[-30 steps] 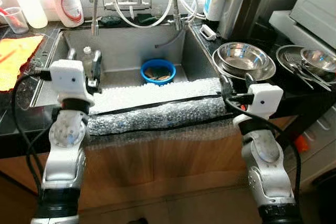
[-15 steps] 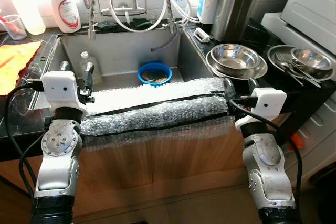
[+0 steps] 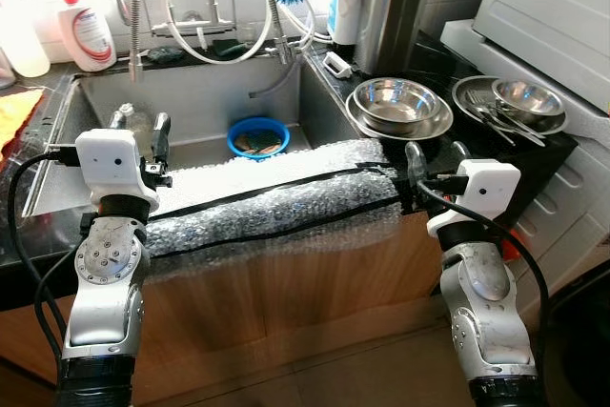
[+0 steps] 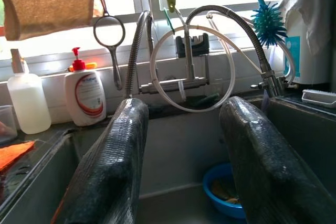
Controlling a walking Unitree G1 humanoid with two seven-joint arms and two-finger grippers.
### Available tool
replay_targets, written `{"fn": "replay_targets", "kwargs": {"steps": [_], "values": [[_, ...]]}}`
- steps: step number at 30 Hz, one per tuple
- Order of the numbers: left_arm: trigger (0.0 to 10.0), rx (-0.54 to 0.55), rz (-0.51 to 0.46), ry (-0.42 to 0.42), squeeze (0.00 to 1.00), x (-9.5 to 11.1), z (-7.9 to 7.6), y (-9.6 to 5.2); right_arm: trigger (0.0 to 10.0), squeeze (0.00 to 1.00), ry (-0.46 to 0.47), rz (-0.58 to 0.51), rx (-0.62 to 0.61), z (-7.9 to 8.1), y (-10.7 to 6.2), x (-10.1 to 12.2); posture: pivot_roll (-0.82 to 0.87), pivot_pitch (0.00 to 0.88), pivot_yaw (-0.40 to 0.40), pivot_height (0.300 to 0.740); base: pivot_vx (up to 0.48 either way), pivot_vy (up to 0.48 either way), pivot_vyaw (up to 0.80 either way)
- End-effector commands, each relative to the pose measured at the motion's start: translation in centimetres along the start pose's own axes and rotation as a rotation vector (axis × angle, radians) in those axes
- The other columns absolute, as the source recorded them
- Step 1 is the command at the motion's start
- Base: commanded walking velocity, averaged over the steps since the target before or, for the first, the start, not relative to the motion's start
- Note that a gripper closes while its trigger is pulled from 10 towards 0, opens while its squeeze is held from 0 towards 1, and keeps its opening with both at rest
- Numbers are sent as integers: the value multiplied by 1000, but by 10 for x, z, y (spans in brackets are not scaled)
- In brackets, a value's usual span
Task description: Kitchen organization
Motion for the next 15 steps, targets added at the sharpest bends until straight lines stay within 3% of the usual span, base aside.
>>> {"fn": "replay_targets", "kwargs": {"steps": [1,5,7,9,15], "values": [[10000,-5,-2,-19,0,2,-1,3,10000,0,5,-23,-5,-1,1,7,-63,0,23,740,0,0,0],[10000,-5,-2,-19,0,2,-1,3,10000,0,5,-23,-5,-1,1,7,-63,0,23,740,0,0,0],[10000,-43,39,-57,0,-5,-12,5,10000,0,42,-26,64,22,5,7,-84,0,46,740,0,0,794],[10000,-56,50,-70,0,-8,-17,6,10000,0,77,-36,97,33,6,10,-85,0,43,740,122,0,397],[10000,-60,46,-83,0,-8,-20,7,10000,0,78,-52,116,33,6,14,-91,0,38,740,267,0,0]]}}
Point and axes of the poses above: a point about 5 cm out from each wrist's last joint towards the gripper, its own y axis pointing out of the wrist towards the gripper, its own x axis along the axis of the wrist's last joint, z = x × y, the point moved 5 cm from there along y, pointing out of the wrist towards the gripper, and after that the axes turned 7 degrees about -y, right-handed, at the moved point
